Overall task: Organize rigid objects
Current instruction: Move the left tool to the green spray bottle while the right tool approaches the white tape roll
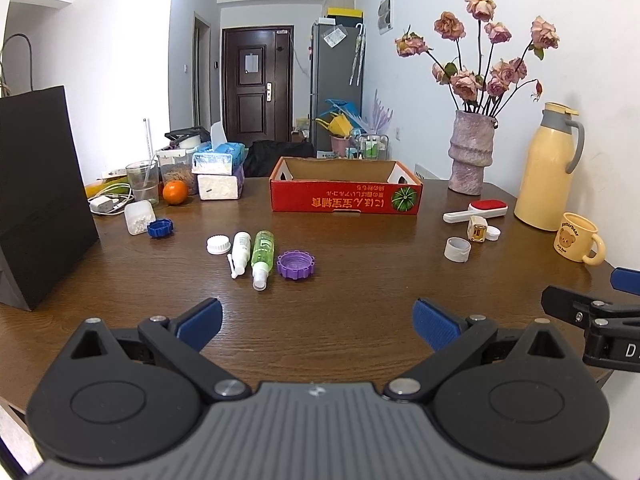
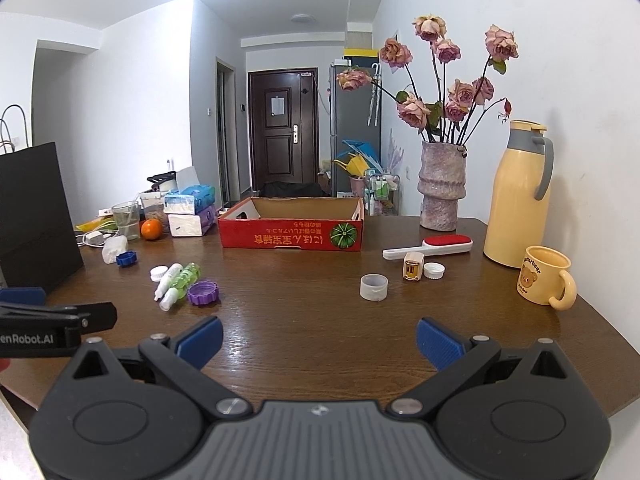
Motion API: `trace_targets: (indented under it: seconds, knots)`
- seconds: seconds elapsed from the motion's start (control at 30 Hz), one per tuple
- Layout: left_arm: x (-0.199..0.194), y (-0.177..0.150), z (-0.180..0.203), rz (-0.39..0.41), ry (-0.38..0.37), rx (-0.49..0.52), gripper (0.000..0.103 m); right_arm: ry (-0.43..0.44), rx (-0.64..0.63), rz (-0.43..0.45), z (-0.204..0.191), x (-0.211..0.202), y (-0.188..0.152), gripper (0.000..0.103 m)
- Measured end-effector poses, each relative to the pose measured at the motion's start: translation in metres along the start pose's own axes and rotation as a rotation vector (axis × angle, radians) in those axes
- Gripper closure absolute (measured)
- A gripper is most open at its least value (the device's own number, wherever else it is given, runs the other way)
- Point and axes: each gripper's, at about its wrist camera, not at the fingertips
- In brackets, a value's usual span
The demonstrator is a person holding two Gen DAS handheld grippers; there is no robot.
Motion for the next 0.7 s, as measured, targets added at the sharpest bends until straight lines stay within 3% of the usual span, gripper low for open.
trace_targets:
  seconds: [0.7]
  knots:
    - [0.067, 0.038, -0.006, -0.072, -0.002, -0.017, 0.000, -0.007, 0.005, -0.070, 0.006, 0.066, 0.036, 0.000]
Point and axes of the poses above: each gripper's, at about its wrist camera, not at the fingertips, and x roughly the way its jaws point, z to its right, y to its top, and after that the axes turned 13 degrees about -z, right-handed
